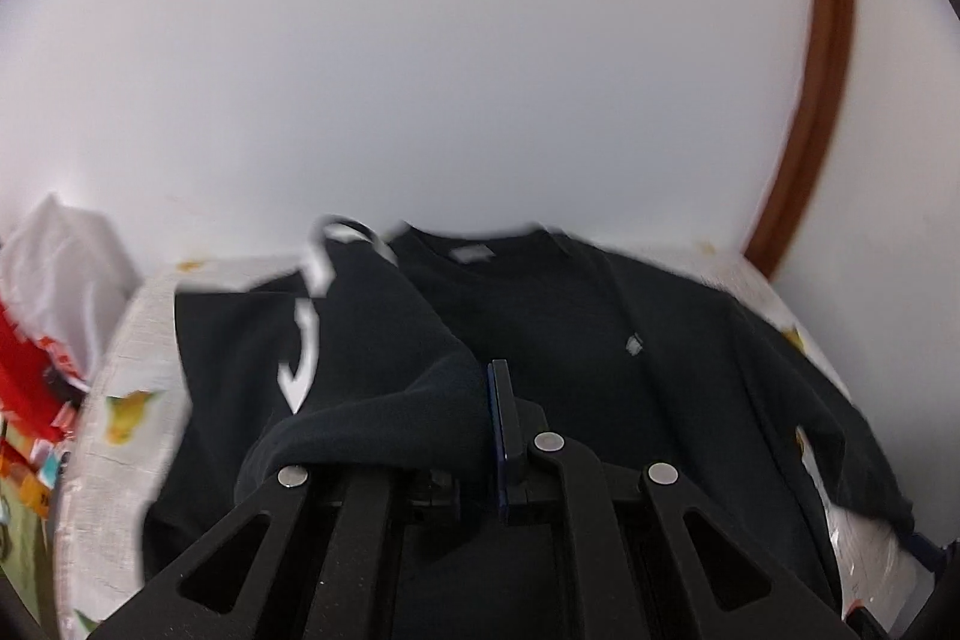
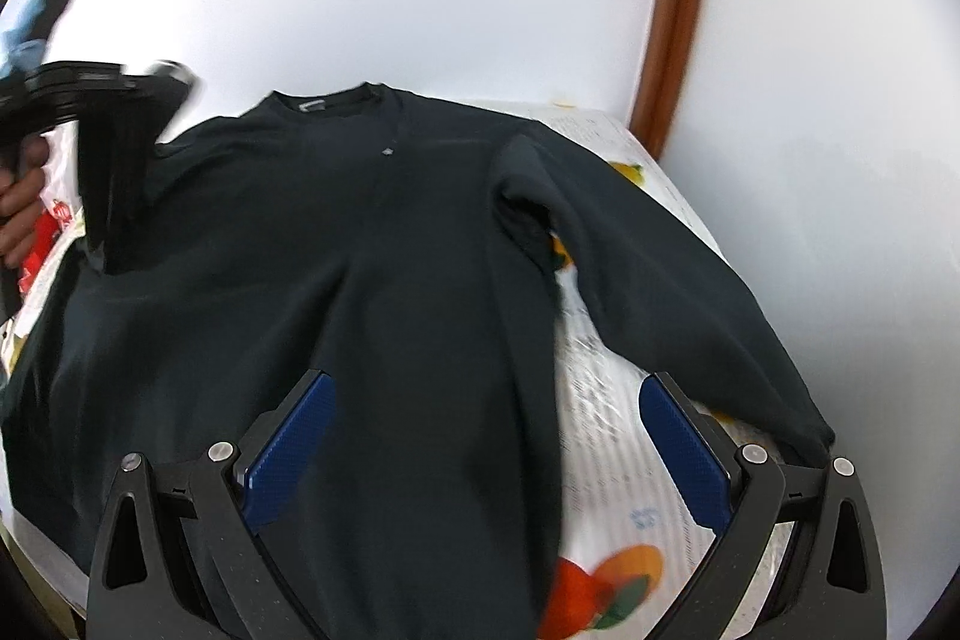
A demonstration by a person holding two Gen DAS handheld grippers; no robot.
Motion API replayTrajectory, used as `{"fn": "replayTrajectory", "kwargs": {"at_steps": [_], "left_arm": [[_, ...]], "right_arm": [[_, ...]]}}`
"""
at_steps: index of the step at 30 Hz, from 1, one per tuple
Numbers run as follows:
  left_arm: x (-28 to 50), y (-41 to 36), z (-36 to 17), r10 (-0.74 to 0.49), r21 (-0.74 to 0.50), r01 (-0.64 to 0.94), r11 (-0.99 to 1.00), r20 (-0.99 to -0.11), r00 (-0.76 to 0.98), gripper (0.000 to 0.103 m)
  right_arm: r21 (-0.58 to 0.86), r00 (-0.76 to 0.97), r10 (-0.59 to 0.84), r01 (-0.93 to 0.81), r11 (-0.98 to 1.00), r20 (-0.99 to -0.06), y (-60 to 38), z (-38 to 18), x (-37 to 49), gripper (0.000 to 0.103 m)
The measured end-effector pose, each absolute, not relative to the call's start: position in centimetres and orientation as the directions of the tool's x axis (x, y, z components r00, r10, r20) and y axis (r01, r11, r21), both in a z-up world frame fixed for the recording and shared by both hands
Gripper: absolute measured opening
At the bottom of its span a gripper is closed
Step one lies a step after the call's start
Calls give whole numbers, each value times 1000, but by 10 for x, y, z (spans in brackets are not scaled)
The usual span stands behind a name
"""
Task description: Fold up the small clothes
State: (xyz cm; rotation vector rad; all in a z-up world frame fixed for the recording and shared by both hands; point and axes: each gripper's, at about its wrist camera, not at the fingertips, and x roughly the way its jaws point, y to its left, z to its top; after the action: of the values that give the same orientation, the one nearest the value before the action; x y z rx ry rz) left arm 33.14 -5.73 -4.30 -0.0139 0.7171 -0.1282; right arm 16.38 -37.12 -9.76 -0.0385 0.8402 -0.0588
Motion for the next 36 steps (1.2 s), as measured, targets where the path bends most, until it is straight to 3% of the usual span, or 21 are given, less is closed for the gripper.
{"fn": "replayTrajectory", "kwargs": {"at_steps": [3,5,8,18,22,25,28,36], "left_arm": [[335,-79,-61,-167,-76,162,984,-708,686,17],[329,-89,-65,-209,-103,196,975,-724,657,43],[305,-90,-54,-278,-133,260,956,-688,671,67],[238,-14,-15,-343,-198,282,939,-622,704,70],[217,12,-14,-402,-257,309,916,-588,702,90],[197,31,-23,-445,-283,344,895,-599,666,91],[185,46,-36,-391,-220,326,920,-602,696,91],[162,108,-102,-161,-95,135,986,-735,658,91]], "right_arm": [[-68,659,-75,37,997,-749,-380,-105,154,100],[-73,653,-79,37,997,-753,-384,-107,149,100],[-78,650,-90,47,996,-755,-385,-106,148,100],[-109,702,-47,-44,993,-711,-322,-74,157,100],[-114,714,-23,-79,990,-700,-292,-62,168,100],[-126,718,-19,-96,987,-696,-269,-57,173,100],[-129,726,5,-129,983,-688,-248,-54,175,100],[-108,679,118,-281,954,-725,-180,-82,215,98]]}}
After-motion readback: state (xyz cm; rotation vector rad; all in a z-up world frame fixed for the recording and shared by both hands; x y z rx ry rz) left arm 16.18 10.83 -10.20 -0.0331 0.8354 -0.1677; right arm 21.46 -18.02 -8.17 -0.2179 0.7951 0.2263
